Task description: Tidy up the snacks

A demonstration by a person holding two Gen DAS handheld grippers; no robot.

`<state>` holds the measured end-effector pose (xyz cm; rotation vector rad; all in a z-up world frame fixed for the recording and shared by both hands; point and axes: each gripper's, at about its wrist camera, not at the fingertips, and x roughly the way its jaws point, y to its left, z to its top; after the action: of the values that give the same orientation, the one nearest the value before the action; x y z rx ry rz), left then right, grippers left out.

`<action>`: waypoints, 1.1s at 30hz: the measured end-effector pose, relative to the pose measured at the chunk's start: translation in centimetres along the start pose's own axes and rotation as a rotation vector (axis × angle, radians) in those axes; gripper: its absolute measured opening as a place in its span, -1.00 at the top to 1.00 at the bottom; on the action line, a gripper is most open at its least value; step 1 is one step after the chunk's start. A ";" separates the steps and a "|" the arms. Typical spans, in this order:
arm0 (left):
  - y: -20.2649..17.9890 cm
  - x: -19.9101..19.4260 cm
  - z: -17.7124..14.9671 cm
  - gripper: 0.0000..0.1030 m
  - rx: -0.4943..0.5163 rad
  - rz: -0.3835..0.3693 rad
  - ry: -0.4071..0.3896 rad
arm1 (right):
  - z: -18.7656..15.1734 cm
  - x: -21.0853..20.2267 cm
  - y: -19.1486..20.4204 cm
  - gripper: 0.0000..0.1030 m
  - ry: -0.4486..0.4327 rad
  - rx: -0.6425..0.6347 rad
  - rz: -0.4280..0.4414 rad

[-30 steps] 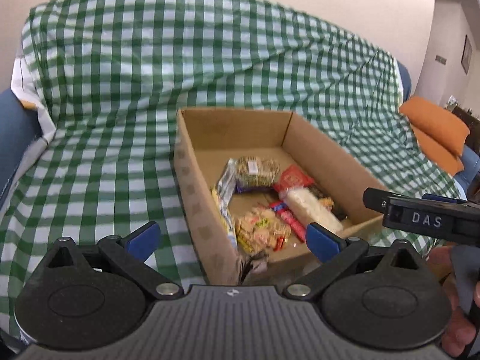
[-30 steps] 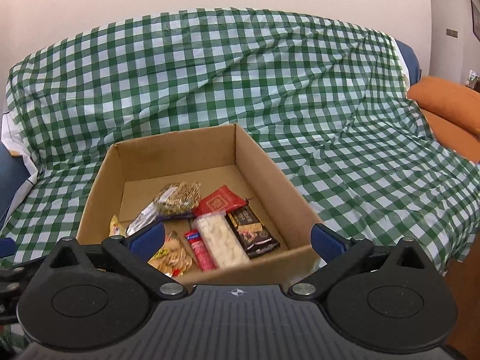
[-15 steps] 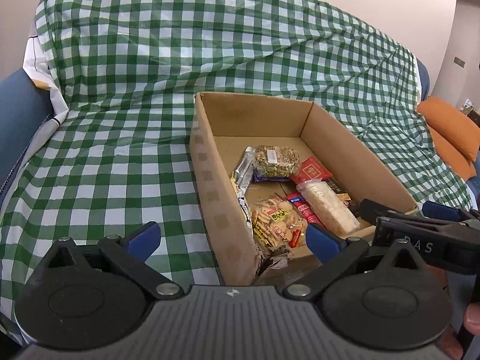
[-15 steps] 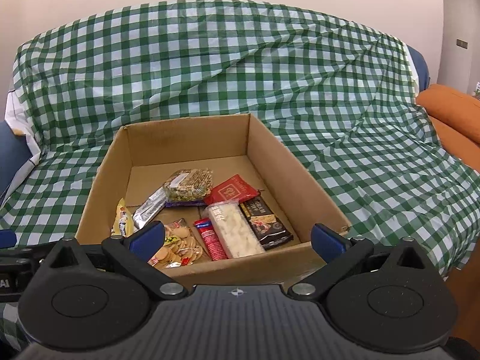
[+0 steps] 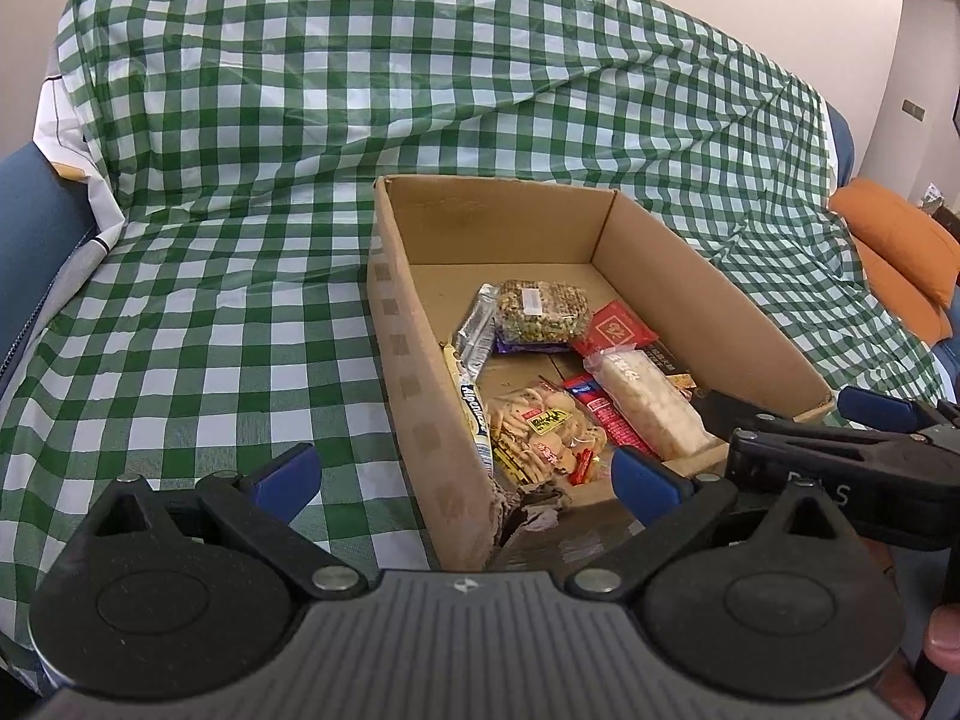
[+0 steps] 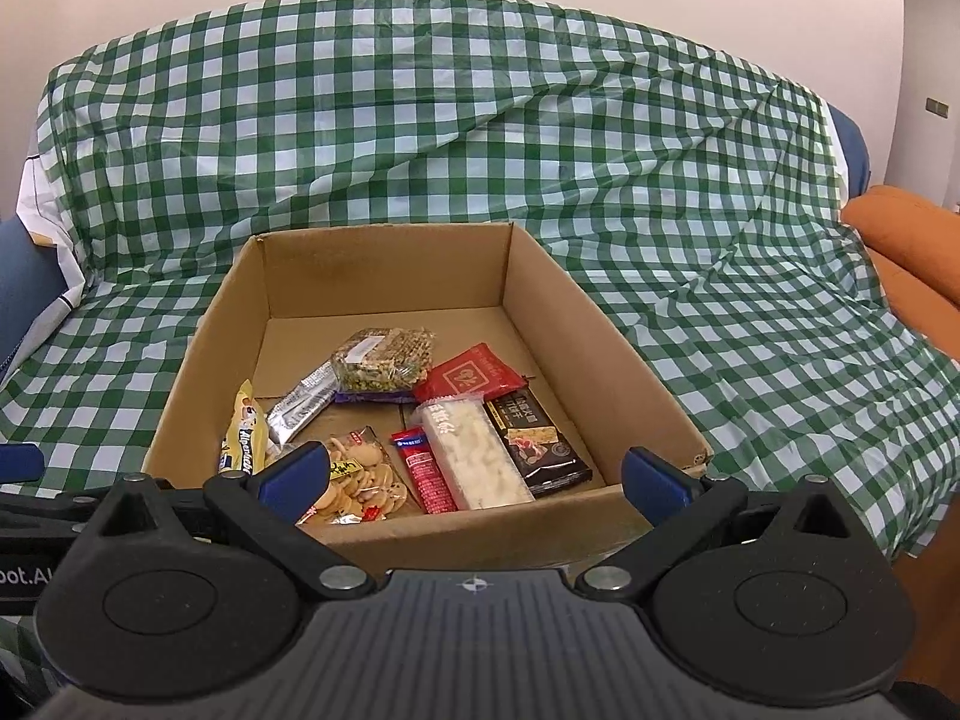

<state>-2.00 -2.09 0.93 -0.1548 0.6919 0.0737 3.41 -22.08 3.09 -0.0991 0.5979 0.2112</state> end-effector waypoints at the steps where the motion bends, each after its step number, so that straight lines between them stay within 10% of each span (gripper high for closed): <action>1: 0.0 0.0 0.0 -0.99 0.001 0.000 0.000 | 0.1 0.1 -0.1 -0.99 0.001 0.002 0.001; 33: -0.1 -0.1 0.0 -0.99 -0.002 -0.013 0.001 | -0.1 0.1 0.0 -0.99 -0.001 -0.009 -0.008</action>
<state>-2.03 -2.24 1.02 -0.1611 0.6917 0.0619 3.46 -22.03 2.97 -0.1099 0.5953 0.2066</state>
